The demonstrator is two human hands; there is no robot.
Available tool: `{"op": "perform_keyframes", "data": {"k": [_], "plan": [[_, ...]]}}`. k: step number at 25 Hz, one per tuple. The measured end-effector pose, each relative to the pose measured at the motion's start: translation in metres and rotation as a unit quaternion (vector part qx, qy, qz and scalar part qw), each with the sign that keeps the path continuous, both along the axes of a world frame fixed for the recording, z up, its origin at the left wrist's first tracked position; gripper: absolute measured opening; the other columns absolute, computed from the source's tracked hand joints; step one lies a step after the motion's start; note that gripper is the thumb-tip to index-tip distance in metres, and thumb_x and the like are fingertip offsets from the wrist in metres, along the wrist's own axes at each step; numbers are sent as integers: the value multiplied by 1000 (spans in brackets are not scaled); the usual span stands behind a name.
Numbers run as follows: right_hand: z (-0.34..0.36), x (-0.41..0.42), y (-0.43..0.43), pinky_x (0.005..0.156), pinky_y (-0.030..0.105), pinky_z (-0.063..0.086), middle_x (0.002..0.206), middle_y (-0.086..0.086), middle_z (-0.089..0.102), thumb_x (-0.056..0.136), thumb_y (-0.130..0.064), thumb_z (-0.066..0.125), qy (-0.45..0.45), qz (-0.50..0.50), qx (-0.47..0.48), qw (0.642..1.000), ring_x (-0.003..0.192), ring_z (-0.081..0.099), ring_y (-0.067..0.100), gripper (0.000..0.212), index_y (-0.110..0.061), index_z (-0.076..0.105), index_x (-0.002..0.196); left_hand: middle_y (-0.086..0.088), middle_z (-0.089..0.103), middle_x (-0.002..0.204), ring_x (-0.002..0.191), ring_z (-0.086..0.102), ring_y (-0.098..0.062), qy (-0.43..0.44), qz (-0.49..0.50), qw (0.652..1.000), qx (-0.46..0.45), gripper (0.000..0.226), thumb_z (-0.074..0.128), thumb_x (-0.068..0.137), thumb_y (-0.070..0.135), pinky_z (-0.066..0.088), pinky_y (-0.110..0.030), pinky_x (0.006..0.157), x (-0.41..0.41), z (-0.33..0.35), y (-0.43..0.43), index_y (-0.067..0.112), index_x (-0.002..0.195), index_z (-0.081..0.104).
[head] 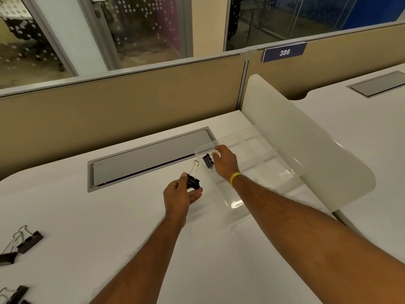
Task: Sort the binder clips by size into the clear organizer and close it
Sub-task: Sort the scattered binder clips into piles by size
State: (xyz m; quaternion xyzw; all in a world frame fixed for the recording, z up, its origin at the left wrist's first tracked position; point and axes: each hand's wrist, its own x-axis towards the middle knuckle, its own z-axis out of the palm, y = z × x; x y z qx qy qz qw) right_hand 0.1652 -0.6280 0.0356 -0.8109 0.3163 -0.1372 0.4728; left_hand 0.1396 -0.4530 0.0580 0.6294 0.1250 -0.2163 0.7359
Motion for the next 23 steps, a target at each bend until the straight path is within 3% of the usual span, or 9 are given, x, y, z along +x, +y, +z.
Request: {"op": "perform_keyframes", "data": {"k": [4,7,10,14,19,21,23], "plan": [[10,-18,-9,77,9,42,111,11,66,97,1,41,-71,-39,-30,996,101,60,21,28,-4,62,115,-9,70,94,76,73,-32,39,18,999,-3,21,50,99,33,60,-38,71,2,3,-7,16,90,59],[14,-29,-13,83,26,53,97,7,68,94,2,40,-112,-55,23,992,94,63,23,26,-8,63,102,-4,69,94,81,73,-27,46,19,999,5,18,50,99,34,59,-34,70,2,6,-17,23,89,58],[21,-38,-3,78,27,57,99,9,69,96,-10,50,-89,-17,130,987,89,67,19,19,-14,58,113,-3,70,93,84,72,-24,38,2,999,-5,19,50,99,34,59,-33,72,2,9,-30,23,87,61],[16,-36,13,89,37,57,113,10,68,92,-26,63,-61,61,156,984,100,67,23,43,-20,50,133,-3,72,95,83,73,-18,6,-61,998,4,24,48,100,33,59,-29,72,4,10,-45,18,101,66],[24,-25,4,86,35,58,95,14,70,87,-7,67,-66,2,140,988,89,69,23,46,-13,53,131,-6,70,100,85,71,-19,-57,-88,991,87,33,49,100,33,59,-30,73,19,11,-49,10,117,64],[24,-16,-5,78,24,57,100,10,66,83,-4,71,-59,-49,110,991,89,64,21,53,-14,51,132,-6,68,102,87,69,-20,-87,-79,985,123,35,50,99,34,59,-33,76,25,7,-41,8,118,63],[21,-7,-15,79,25,54,113,11,64,80,-2,74,-53,-103,91,989,94,61,21,53,-12,54,129,-4,69,102,88,68,-18,-111,-70,981,143,34,51,98,35,58,-33,75,27,1,-30,10,117,63]]}}
